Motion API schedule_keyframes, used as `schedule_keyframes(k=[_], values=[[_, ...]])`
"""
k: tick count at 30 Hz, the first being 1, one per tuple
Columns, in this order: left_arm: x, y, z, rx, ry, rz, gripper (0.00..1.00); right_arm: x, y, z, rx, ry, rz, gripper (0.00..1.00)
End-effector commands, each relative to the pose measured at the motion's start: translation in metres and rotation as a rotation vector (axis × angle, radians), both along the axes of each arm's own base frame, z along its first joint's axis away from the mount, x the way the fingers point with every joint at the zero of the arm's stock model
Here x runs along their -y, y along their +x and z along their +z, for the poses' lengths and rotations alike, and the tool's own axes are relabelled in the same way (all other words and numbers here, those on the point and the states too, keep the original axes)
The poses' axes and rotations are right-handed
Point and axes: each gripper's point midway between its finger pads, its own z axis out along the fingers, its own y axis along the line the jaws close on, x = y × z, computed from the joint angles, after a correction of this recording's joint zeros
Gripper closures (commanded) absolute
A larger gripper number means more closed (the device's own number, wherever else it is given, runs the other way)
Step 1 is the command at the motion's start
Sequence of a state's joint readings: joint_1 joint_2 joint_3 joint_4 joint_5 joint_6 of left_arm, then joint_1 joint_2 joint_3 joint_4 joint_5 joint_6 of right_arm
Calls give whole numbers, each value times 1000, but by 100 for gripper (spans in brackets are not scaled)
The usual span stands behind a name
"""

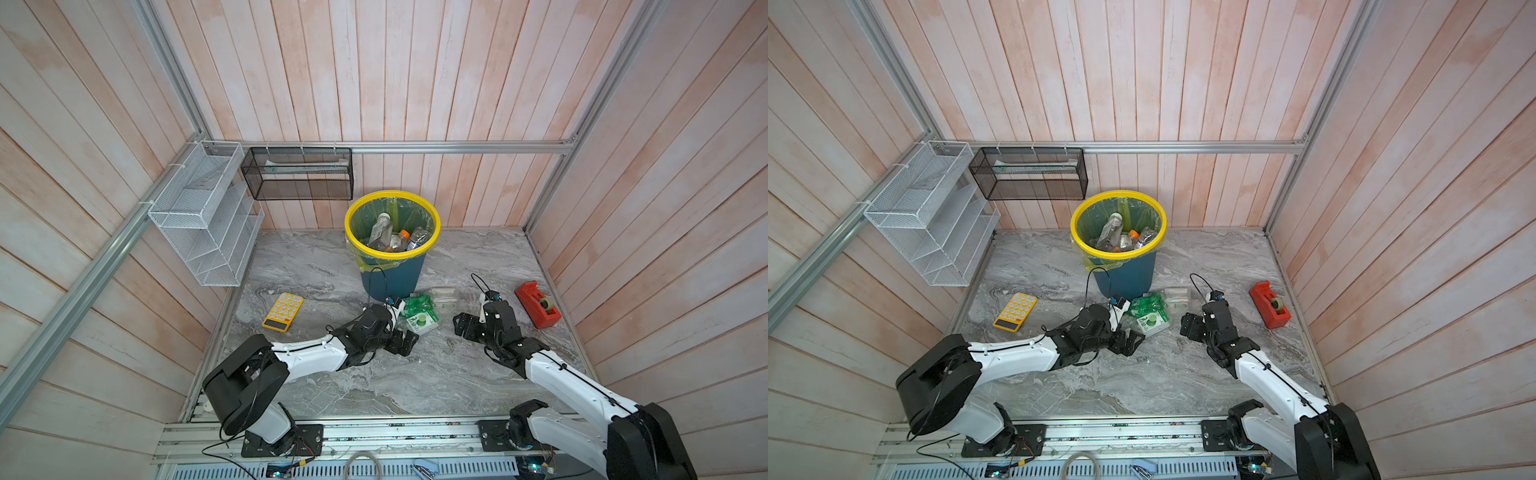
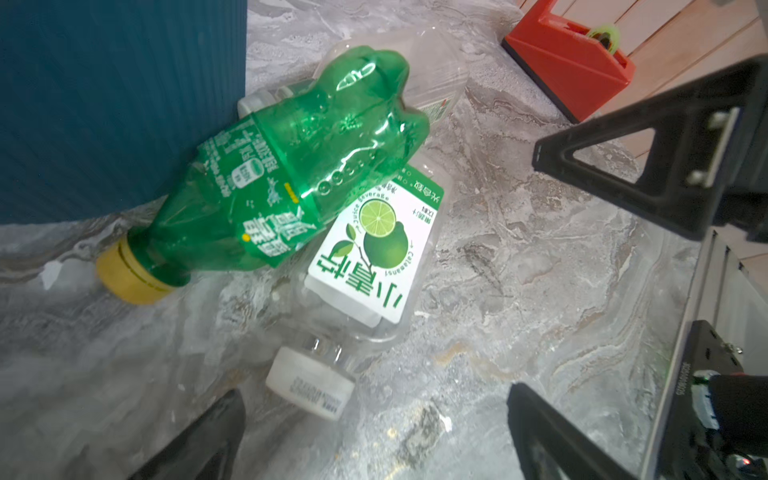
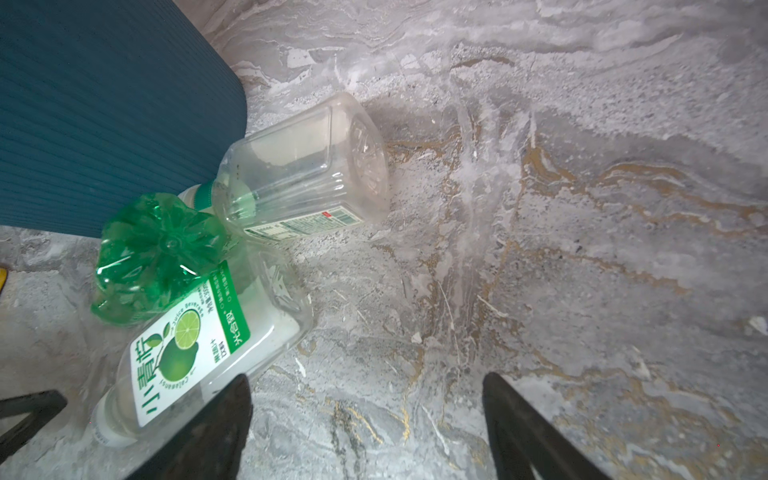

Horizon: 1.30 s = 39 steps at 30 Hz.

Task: Throw the plastic bottles in the bin
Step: 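Lower the right gripper onto the large clear green-labeled bottle and grasp it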

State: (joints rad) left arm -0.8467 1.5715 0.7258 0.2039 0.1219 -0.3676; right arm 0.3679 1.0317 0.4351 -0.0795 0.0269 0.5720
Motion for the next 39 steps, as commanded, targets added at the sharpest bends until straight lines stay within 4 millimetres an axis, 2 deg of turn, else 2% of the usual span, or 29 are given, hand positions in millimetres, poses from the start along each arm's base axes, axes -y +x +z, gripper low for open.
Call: schedule_keyframes(k=[1,5,9,12,15,19,22,27,32,39], values=[[22,10,15,71,-47,-65,0,4,-5,0,6,22,0,12],[36,7,-1,2,-53,-109,4,13,-7,3,16,36,-24,11],[45,-5,-13,-70,-55,-122,6,19,-8,6,23,37,-39,10],[50,-17,-15,-100,-75,-134,7,21,-9,6,25,42,-39,10],[66,-36,0,-109,-137,-182,7,21,-9,6,21,51,-41,10],[99,-73,26,-105,-216,-290,7,16,-9,4,8,86,-41,9],[108,-84,30,-147,-262,-310,7,12,-11,0,-13,122,-42,6],[89,-81,47,-116,-317,-227,6,3,-19,-12,-53,145,-32,0],[59,-71,74,4,-287,-129,2,-25,-26,-17,-85,37,33,0],[-5,-56,65,87,-180,96,0,-55,-17,-24,-132,-86,72,0]])
